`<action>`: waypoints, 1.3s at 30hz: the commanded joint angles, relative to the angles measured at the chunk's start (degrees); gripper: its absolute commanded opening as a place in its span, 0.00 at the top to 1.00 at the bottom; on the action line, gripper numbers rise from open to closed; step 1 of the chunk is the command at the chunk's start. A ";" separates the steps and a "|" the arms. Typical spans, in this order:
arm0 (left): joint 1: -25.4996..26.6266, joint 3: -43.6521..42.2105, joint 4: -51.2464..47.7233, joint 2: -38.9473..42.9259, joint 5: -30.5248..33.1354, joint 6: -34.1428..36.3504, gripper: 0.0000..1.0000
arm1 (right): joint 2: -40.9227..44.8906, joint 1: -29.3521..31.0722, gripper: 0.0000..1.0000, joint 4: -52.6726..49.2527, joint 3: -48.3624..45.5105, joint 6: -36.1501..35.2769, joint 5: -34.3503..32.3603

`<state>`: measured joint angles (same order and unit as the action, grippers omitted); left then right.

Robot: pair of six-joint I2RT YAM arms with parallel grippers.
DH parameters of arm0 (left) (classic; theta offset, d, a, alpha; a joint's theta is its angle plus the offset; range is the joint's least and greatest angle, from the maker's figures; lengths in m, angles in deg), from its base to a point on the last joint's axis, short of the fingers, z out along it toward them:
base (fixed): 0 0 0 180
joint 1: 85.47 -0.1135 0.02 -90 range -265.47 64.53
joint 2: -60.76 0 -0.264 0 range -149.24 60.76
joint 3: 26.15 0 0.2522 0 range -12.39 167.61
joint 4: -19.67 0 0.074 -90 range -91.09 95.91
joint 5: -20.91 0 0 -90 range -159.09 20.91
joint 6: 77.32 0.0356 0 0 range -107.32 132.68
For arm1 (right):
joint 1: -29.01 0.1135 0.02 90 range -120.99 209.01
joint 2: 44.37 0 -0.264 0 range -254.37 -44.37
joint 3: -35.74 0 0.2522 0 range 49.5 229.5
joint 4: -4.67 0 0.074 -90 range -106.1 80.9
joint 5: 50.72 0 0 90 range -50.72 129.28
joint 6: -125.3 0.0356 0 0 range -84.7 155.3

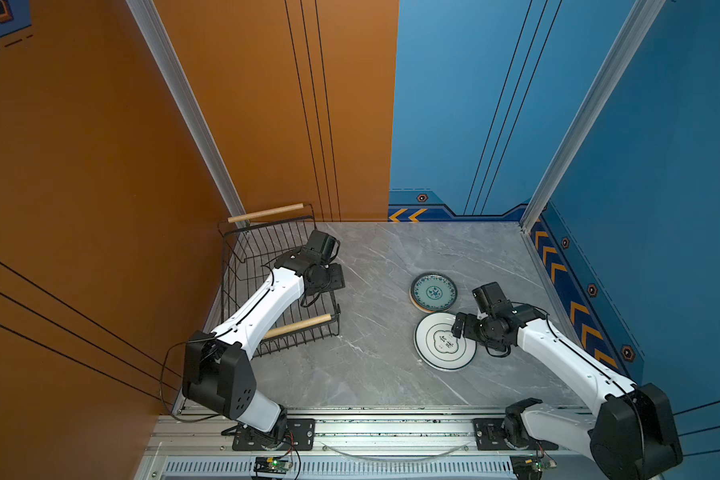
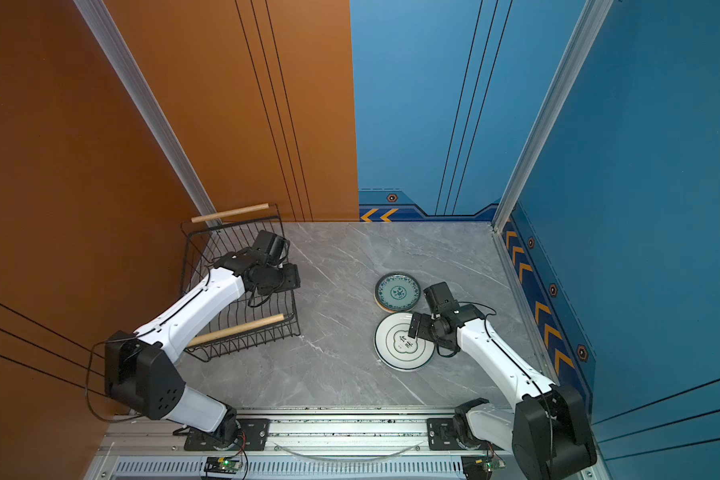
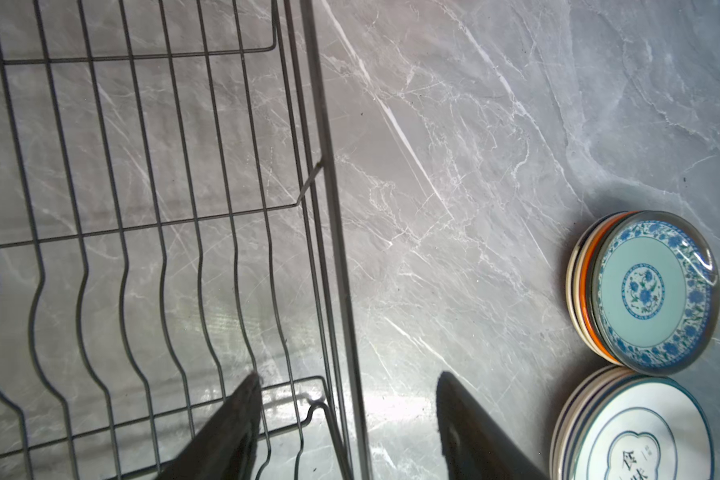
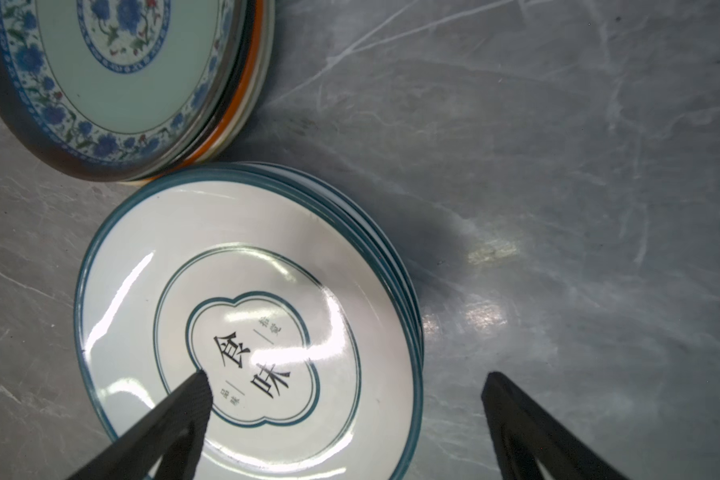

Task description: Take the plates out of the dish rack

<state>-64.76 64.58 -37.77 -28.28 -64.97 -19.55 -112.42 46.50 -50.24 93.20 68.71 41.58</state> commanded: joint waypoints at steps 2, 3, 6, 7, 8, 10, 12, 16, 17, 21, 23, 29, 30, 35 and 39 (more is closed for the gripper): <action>0.47 3.43 -0.26 -4.28 2.32 -0.58 0.33 | 0.29 -1.68 0.00 -1.06 1.82 -2.43 -1.37; 0.45 4.15 -0.26 -5.41 2.06 -0.40 0.33 | 0.46 -2.15 0.00 -1.04 1.82 -2.84 -0.95; 0.71 5.94 -0.27 -7.97 1.91 -0.12 0.33 | 0.89 -3.97 0.00 -1.04 1.65 -3.99 -0.62; 0.69 6.38 -0.26 -8.54 2.01 -0.03 0.33 | 0.99 -4.58 0.00 -1.00 1.50 -4.43 -0.39; 0.82 6.89 -0.34 -9.27 1.99 -0.03 0.34 | 1.07 -5.57 0.00 -0.87 1.31 -4.91 -0.06; 1.06 7.31 -0.35 -9.89 1.98 -0.05 0.34 | 1.08 -7.12 0.00 -0.87 1.33 -5.84 0.71; 1.39 7.66 -0.34 -10.27 2.38 0.02 0.34 | 1.16 -8.43 0.00 -0.52 1.21 -6.71 0.87; 2.05 8.58 -0.35 -11.78 1.95 0.56 0.35 | 0.63 -10.66 0.00 0.51 1.52 -7.65 1.25; 2.37 8.93 -0.32 -12.31 1.72 0.63 0.35 | 0.32 -11.26 0.00 0.87 1.60 -7.78 1.55; 3.56 10.36 -0.40 -14.29 1.50 0.67 0.35 | -1.00 -12.98 0.00 1.58 2.59 -8.27 2.01; 4.28 11.15 -0.45 -15.21 1.27 0.76 0.35 | -1.75 -13.84 0.00 2.32 2.88 -8.27 2.09; 6.94 13.97 -0.79 -18.11 0.90 1.03 0.37 | -4.01 -15.90 0.00 4.34 3.92 -7.94 2.72; 7.54 14.53 -0.77 -18.60 0.66 1.10 0.37 | -4.41 -16.25 0.00 4.64 4.00 -7.75 2.45; 11.01 18.24 -1.71 -21.49 0.86 1.46 0.37 | -6.20 -17.56 0.00 5.33 4.81 -7.70 2.20; 14.02 21.64 -2.96 -23.99 0.84 1.47 0.37 | -6.30 -18.74 0.00 5.29 4.77 -8.18 2.10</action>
<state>-53.42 84.20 -38.58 -49.81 -62.61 -19.18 -118.54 28.73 -45.50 96.39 61.63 43.75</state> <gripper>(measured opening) 0.630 0.999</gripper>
